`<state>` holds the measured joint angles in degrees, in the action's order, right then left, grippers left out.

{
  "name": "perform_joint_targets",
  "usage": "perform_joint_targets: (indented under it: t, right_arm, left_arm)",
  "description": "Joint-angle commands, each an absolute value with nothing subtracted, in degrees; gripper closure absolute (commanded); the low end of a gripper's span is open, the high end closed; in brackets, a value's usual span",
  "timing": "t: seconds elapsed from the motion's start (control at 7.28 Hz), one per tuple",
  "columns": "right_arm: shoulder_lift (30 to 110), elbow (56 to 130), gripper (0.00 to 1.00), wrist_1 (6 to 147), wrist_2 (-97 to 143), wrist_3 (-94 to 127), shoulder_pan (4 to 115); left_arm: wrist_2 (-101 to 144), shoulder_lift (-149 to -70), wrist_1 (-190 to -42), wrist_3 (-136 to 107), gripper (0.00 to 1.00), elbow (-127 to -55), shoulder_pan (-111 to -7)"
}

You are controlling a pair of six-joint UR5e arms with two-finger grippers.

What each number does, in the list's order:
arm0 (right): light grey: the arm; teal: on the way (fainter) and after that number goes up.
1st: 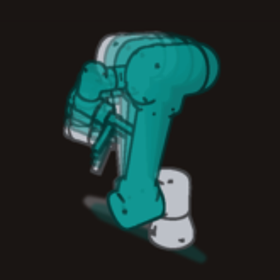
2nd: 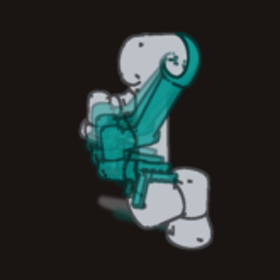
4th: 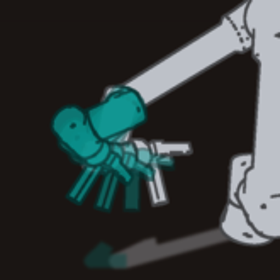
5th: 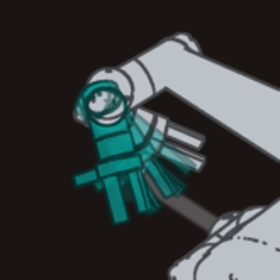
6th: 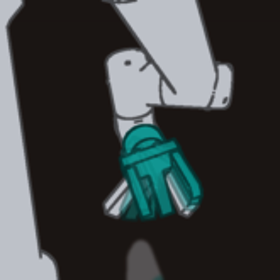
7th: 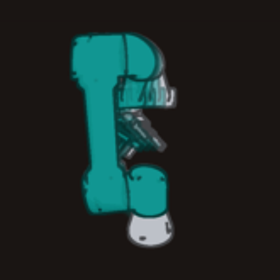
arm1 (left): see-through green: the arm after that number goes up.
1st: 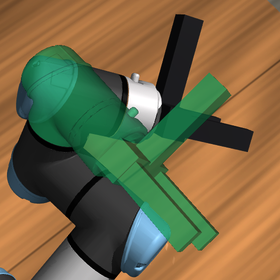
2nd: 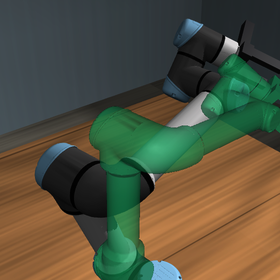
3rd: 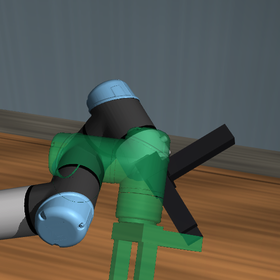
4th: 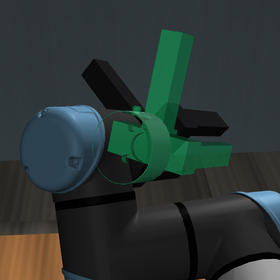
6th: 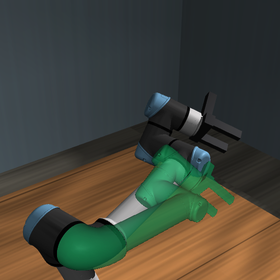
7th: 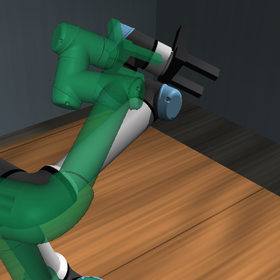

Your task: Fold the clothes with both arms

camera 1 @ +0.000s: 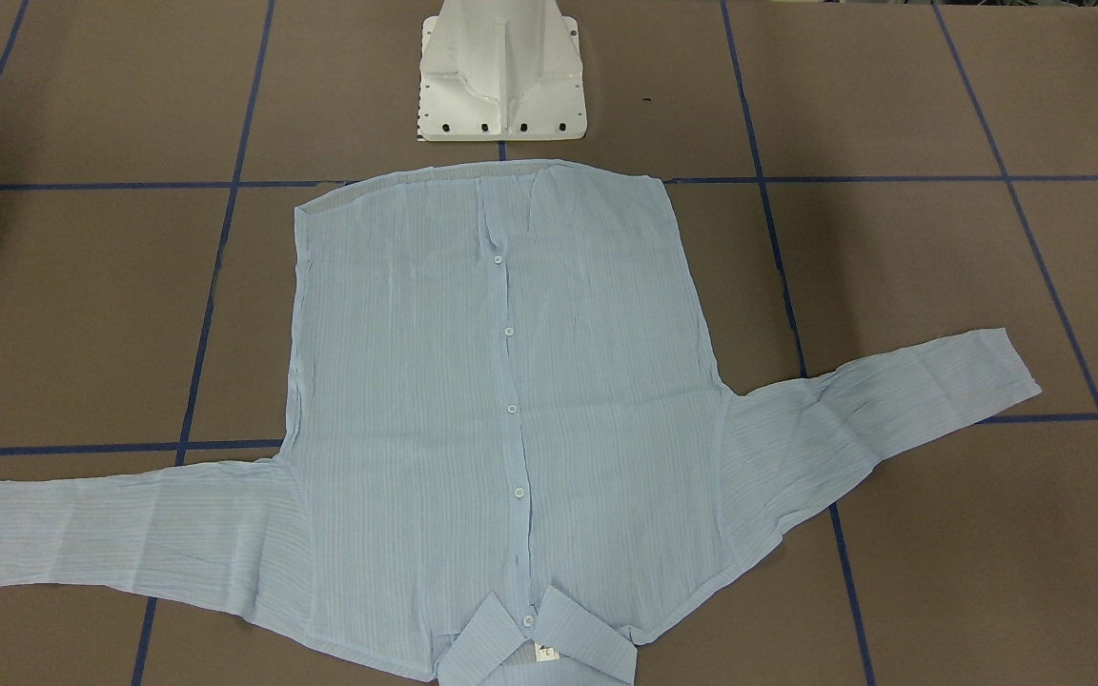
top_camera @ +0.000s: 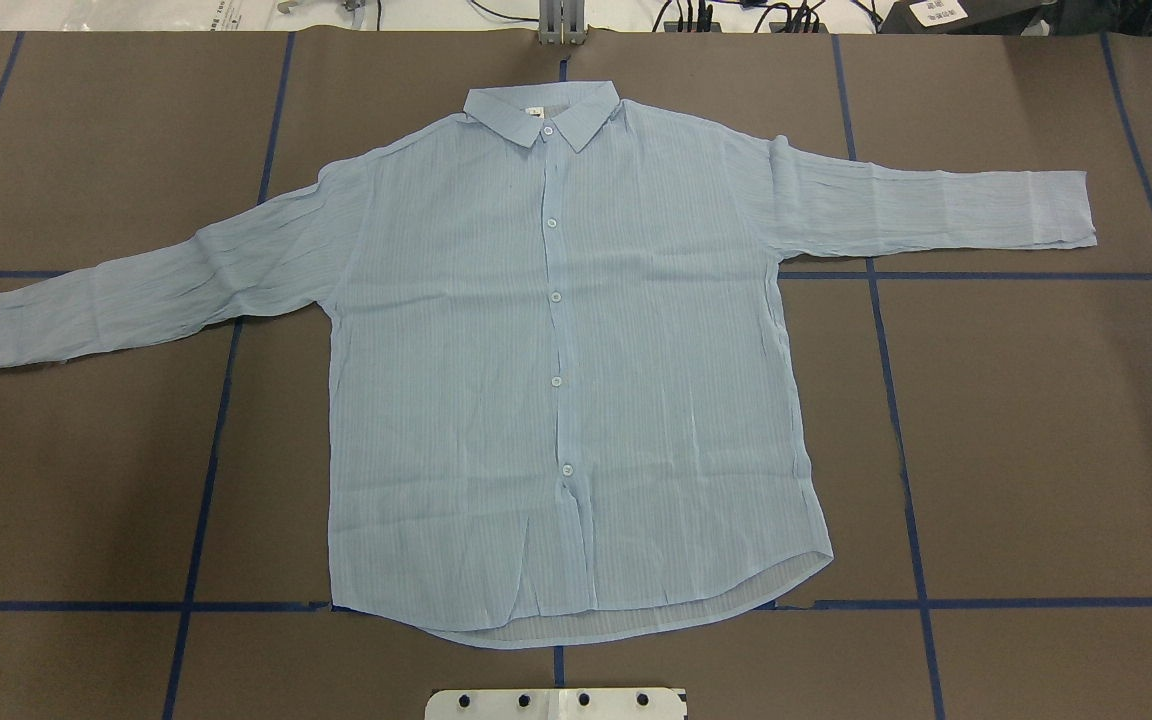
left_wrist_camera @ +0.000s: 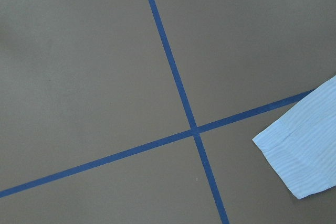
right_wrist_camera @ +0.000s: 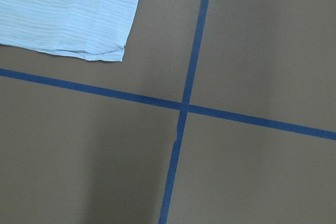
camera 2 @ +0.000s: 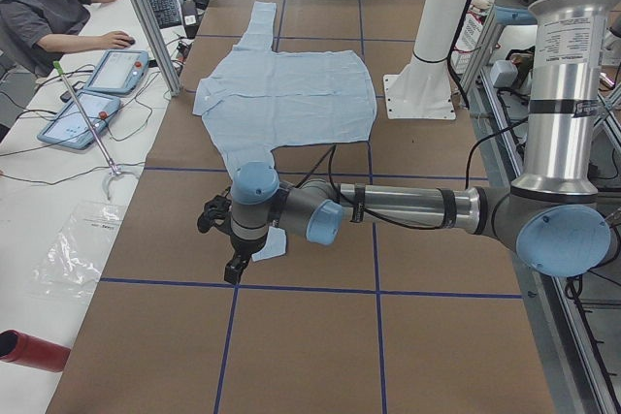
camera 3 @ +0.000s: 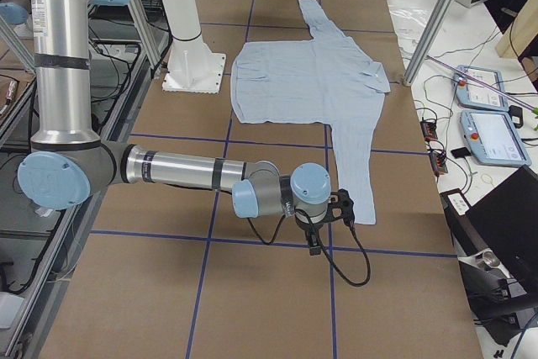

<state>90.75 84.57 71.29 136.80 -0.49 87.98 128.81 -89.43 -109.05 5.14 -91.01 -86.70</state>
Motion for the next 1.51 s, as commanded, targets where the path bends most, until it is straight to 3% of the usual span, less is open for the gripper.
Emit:
perform_joint_targets:
  t: [0.0, 0.27, 0.69, 1.37]
  right_arm:
    - [86.76, 75.01, 0.00, 56.06, 136.67, 10.83, 82.91]
    - [80.19, 67.36, 0.00, 52.04, 135.71, 14.85, 78.41]
    - [75.34, 66.62, 0.00, 50.19, 129.91, 18.00, 73.76]
    - [72.69, 58.73, 0.02, 43.42, 127.45, 22.06, 71.81]
  left_arm:
    - [128.85, -89.21, -113.10, 5.01, 0.00, -90.09, -86.57]
    - [128.93, -89.21, -113.20, 5.01, 0.00, -90.09, -86.57]
    - [128.94, -89.56, -113.12, 4.23, 0.00, -90.17, -86.57]
    - [129.02, -89.91, -113.12, 2.81, 0.00, -90.09, -86.57]
